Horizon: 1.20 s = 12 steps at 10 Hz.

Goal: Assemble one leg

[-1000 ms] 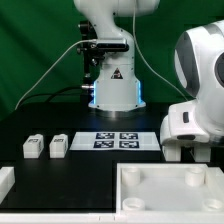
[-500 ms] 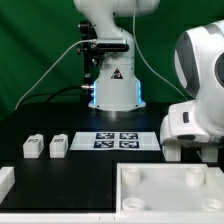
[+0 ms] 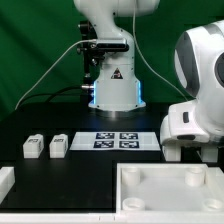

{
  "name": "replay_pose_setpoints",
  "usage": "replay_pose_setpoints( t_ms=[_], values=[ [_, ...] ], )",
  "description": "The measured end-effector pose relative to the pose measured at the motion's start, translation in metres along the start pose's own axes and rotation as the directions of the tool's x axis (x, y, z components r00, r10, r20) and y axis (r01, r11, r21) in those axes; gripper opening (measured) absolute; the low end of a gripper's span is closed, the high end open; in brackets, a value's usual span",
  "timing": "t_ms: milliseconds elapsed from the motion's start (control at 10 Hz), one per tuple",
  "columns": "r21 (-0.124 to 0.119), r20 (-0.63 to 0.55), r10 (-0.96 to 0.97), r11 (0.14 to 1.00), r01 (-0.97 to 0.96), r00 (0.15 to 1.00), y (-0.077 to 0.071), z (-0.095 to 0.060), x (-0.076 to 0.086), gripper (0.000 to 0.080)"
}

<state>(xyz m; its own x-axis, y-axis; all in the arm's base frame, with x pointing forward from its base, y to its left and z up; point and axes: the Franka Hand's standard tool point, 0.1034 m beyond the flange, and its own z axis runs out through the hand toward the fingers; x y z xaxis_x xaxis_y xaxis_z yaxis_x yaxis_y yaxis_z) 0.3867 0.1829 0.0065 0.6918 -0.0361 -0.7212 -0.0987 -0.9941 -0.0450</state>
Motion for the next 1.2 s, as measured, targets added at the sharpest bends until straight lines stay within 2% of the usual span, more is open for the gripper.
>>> replay_pose_setpoints(
  t_ms=[100, 200, 300, 400, 500, 600, 700, 800, 900, 1000, 1100, 1200],
  values=[
    [-0.004, 0.028, -0.022, 1.0, 0.022, 0.999, 0.004, -0.008, -0.005, 0.0287],
    [0.004, 0.043, -0.047, 0.999, 0.047, 0.998, 0.011, -0.05, -0.01, 0.0287],
    [0.015, 0.015, -0.056, 0.998, 0.056, 0.998, 0.016, -0.084, -0.011, 0.0287],
    [0.022, 0.017, -0.065, 0.998, 0.065, 0.998, 0.022, -0.111, -0.014, 0.0287],
    [0.021, -0.032, -0.067, 0.997, 0.068, 0.997, 0.024, -0.128, -0.014, 0.0287],
    [0.018, -0.16, -0.085, 0.996, 0.089, 0.983, 0.024, -0.149, -0.008, 0.0287],
    [0.02, -0.295, -0.079, 0.996, 0.089, 0.952, 0.022, -0.151, -0.006, 0.0287],
    [0.016, -0.373, -0.076, 0.996, 0.088, 0.925, 0.024, -0.146, -0.009, 0.0287],
    [0.01, -0.455, -0.095, 0.994, 0.112, 0.885, 0.026, -0.148, -0.001, 0.0287],
    [-0.016, -0.577, -0.143, 0.986, 0.164, 0.804, 0.037, -0.15, 0.02, 0.0287],
    [-0.05, -0.629, -0.188, 0.978, 0.203, 0.754, 0.052, -0.17, 0.029, 0.0287],
    [-0.075, -0.706, -0.209, 0.972, 0.222, 0.677, 0.057, -0.205, 0.041, 0.0287]
  ],
)
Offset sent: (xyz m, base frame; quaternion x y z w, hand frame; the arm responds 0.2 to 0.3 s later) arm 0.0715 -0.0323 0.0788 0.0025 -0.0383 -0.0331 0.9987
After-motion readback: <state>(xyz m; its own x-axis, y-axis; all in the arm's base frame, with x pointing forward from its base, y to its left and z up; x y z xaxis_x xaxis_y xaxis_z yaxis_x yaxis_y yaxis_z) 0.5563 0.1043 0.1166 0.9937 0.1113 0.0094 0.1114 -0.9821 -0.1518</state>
